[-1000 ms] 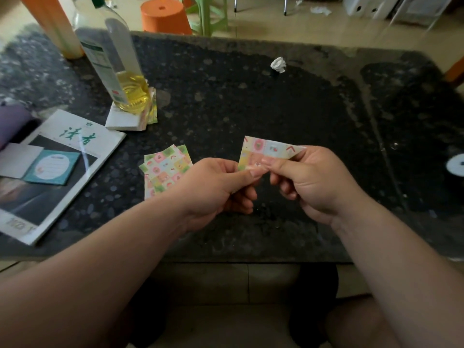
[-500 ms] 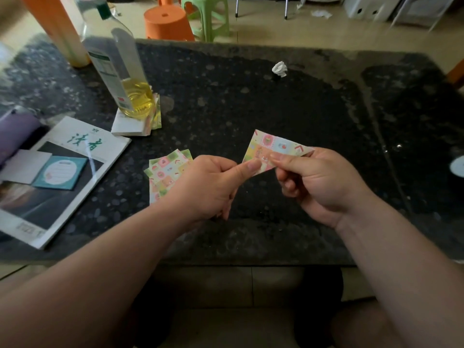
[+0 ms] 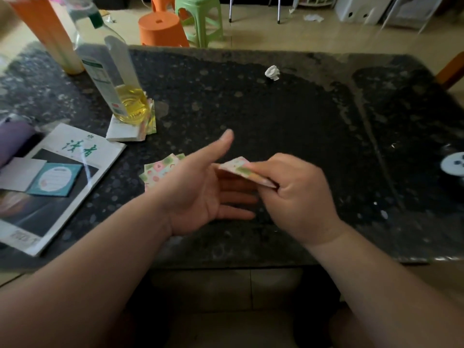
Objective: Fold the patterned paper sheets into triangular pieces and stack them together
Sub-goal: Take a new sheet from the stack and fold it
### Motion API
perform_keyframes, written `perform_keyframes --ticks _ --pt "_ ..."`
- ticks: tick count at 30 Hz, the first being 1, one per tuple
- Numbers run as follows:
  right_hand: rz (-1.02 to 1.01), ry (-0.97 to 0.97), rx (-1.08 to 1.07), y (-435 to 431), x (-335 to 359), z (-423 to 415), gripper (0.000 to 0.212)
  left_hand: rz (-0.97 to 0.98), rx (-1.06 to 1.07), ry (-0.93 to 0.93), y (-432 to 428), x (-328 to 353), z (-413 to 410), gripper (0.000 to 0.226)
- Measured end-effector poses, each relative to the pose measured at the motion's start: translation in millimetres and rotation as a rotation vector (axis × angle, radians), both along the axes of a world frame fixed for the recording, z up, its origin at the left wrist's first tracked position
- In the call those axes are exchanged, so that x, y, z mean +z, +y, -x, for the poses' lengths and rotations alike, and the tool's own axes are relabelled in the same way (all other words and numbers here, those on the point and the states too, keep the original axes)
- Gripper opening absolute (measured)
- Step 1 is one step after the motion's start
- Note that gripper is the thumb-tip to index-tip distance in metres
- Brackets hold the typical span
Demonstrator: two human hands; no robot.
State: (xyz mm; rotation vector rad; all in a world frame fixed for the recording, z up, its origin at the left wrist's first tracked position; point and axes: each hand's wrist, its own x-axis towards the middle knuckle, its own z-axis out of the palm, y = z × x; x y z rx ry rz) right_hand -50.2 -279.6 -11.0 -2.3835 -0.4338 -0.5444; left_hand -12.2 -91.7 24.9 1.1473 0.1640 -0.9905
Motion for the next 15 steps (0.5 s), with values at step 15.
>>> perform_keyframes --ticks 15 --pt "-0.771 0.950 -0.077 15.0 30.0 -6.3 0.022 -0.401 -0.174 -0.499 6.2 -9.2 4.6 0.030"
